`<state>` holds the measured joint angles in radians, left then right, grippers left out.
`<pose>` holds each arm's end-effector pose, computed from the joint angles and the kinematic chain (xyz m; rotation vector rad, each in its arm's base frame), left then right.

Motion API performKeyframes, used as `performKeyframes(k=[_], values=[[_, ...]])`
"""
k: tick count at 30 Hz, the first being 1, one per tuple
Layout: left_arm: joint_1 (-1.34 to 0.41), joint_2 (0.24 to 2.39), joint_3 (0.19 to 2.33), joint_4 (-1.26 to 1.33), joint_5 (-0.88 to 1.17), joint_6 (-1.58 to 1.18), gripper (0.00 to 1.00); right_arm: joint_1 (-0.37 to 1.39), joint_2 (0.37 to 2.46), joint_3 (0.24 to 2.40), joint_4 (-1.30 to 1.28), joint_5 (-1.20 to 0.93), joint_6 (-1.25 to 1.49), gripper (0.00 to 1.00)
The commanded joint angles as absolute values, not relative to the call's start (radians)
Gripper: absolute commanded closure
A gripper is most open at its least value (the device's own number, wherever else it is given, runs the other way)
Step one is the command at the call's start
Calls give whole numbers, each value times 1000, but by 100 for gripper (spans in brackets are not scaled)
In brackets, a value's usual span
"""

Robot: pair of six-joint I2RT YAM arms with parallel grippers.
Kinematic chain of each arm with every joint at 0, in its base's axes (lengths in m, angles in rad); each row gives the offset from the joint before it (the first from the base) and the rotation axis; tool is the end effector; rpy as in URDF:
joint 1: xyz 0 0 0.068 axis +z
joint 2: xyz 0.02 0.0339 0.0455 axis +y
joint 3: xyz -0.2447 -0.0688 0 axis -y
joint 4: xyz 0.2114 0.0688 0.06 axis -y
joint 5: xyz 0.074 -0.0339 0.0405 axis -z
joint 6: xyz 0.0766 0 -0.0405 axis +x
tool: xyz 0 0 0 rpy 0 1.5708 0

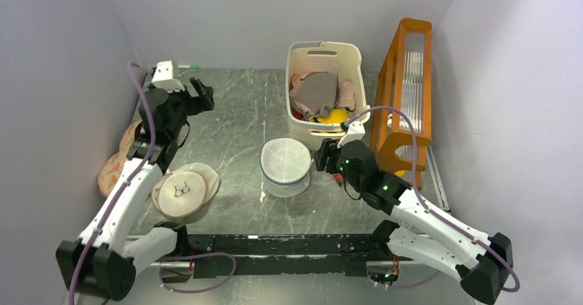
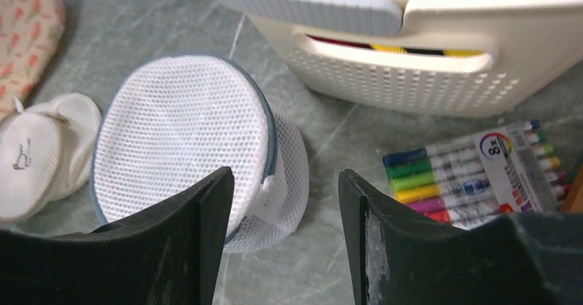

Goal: Unzip the laundry bag and remove the bra

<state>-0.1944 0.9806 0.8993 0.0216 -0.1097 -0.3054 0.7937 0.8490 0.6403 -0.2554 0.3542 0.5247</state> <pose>0.2462 -0.0399 0.3505 -0.1752 1.6288 -0.2941 0.1648 0.1297 0.2468 -0.0497 2.0364 0.4796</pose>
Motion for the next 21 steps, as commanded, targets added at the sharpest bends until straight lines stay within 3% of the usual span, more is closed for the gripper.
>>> performKeyframes(k=[1, 6, 14, 21], values=[[-237, 1101, 991, -76, -27, -313, 2, 793, 813, 650, -162, 368, 454, 42], [-353, 1209, 1064, -214, -46, -320, 2, 793, 769, 631, -140, 407, 423, 42], [-457, 1164, 1030, -296, 45, -528, 2, 792, 682, 660, -197, 472, 354, 40], [-713, 1223, 1110, -409, -17, -533, 5, 792, 611, 687, -250, 549, 331, 40]])
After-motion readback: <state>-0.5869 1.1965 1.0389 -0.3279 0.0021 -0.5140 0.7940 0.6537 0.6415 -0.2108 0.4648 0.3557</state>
